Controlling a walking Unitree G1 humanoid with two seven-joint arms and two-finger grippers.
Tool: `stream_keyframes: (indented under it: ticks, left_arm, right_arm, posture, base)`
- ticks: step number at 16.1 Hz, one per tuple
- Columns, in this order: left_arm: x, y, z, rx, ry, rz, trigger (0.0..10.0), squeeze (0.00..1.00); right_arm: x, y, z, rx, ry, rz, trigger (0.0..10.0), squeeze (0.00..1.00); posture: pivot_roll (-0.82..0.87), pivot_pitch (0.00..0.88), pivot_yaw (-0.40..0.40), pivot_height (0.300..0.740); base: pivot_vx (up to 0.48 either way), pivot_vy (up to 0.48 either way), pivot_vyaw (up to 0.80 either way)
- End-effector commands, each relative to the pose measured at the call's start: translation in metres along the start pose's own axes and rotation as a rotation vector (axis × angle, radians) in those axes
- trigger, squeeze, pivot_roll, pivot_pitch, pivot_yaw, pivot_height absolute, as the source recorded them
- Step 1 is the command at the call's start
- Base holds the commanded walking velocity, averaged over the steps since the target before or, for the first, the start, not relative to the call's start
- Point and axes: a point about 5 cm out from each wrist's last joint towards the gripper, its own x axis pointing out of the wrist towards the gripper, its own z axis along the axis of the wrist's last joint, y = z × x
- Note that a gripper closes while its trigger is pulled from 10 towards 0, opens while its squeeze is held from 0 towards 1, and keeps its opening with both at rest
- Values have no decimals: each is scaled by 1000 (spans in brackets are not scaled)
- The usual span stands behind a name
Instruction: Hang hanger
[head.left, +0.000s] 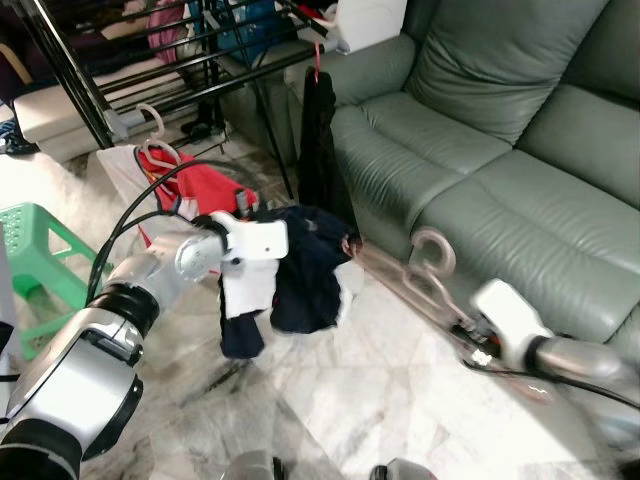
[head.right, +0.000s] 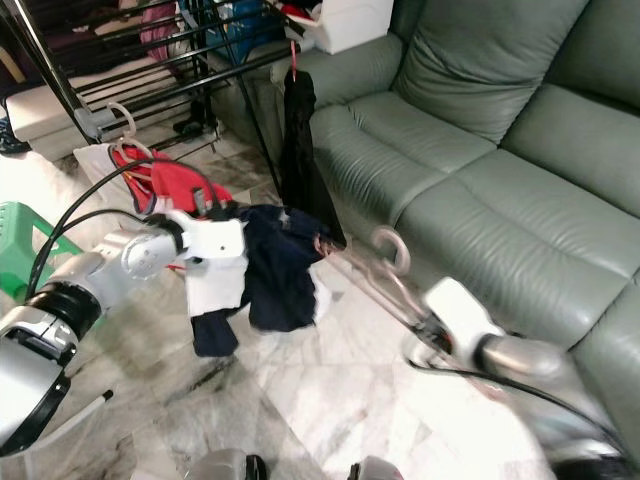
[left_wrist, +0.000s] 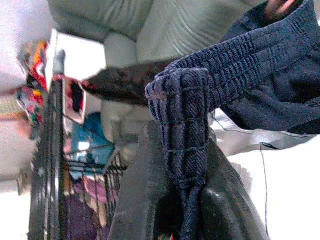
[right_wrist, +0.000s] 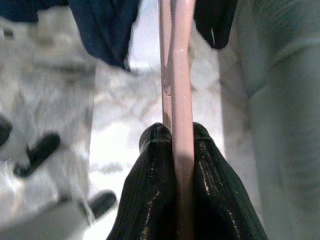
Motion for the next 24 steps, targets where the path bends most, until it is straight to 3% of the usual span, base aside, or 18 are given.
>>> stream_keyframes:
  ticks: [1,5,10,14,16,17,21,24]
  left_arm:
    - [-1,8,-1,-1,-8,44,10000,0]
    - [2,6,9,-11,-87,38,10000,0]
    - [1,-2,14,7,-156,-5,10000,0]
    - [3,6,30,-18,-258,77,10000,0]
    - [3,20,43,-38,-348,162,10000,0]
    - [0,28,55,-66,-438,206,10000,0]
    - [-7,33,79,-61,-614,248,10000,0]
    - [-5,27,79,-86,-596,249,10000,0]
  right_arm:
    - [-12,-2,4,-26,-26,48,10000,0]
    - [-20,-7,2,-40,-13,91,10000,0]
    - [-26,3,20,-71,-86,228,10000,0]
    - [-24,13,13,-18,-63,293,10000,0]
    - [-15,11,8,64,-85,255,10000,0]
    - [-8,9,5,124,-100,223,10000,0]
    - [8,8,5,310,-154,168,10000,0]
    - [28,-10,6,530,-173,-76,10000,0]
  posture:
    - [-75,0,79,740]
    - [-79,0,82,740]
    - [-77,0,83,740]
    - [-77,0,83,740]
    - [-76,0,77,740]
    - [-70,0,73,740]
    - [-61,0,66,740]
    - [-58,0,64,740]
  base:
    - [0,0,0]
    - [0,0,0]
    - [0,0,0]
    - [0,0,0]
    - [0,0,0]
    - [0,0,0]
    - [0,0,0]
    - [0,0,0]
